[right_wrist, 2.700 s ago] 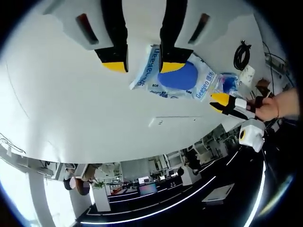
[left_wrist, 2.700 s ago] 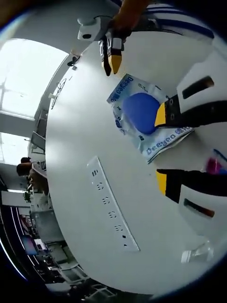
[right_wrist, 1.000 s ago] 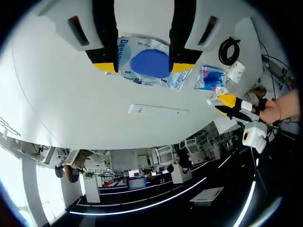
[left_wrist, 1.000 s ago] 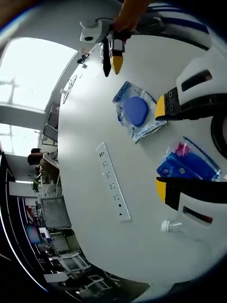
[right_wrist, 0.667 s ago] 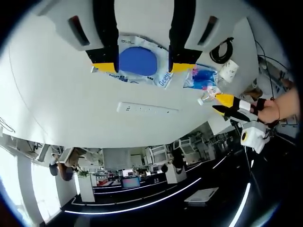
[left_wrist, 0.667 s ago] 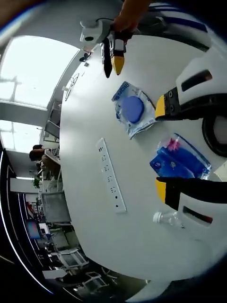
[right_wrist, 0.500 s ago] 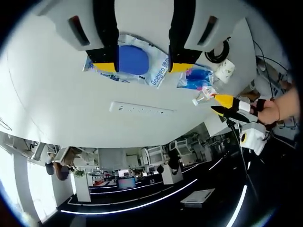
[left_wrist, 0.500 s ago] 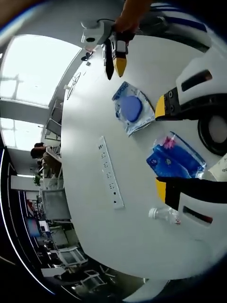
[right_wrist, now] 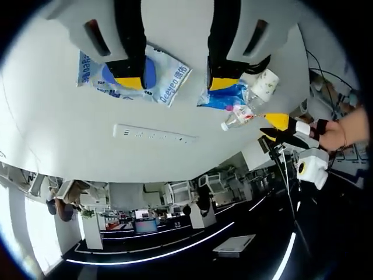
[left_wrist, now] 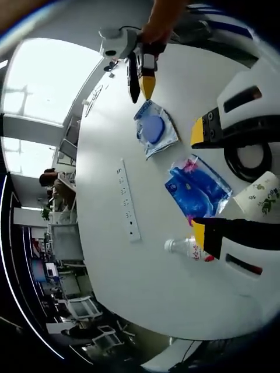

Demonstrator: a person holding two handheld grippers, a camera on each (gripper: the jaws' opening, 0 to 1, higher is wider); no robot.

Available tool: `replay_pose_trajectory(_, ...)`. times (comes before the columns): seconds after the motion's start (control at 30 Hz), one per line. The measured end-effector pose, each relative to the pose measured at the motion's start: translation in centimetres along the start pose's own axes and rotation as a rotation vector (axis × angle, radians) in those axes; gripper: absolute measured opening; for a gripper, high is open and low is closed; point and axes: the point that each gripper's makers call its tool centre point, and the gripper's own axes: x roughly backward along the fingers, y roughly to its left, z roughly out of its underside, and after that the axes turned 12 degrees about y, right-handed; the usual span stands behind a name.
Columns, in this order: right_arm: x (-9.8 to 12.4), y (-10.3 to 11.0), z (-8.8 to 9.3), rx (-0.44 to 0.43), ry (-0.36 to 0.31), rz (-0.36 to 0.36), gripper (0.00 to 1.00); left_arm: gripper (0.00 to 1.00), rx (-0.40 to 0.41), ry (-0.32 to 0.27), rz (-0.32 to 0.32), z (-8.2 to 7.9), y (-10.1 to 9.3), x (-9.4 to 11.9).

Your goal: Arrange the tabletop items into an orderly group along one side of the table until the central work area is clear of visible clutter.

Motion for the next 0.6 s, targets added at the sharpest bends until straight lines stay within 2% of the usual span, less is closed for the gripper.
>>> replay_pose_trajectory(0.3, -1.4, 2.9, 0.0, 0.020, 0.015, -0.037, 0.39, 0.47, 0.026, -0.011, -0.008, 1.2, 1.1, 1.4)
replay_pose_trajectory(0.6, -3.1, 4.7, -0.2, 0.051, 0.037, -0.070, 0.39, 0.47, 0.049, -0.018, -0.015, 2.2, 2.4, 2.4)
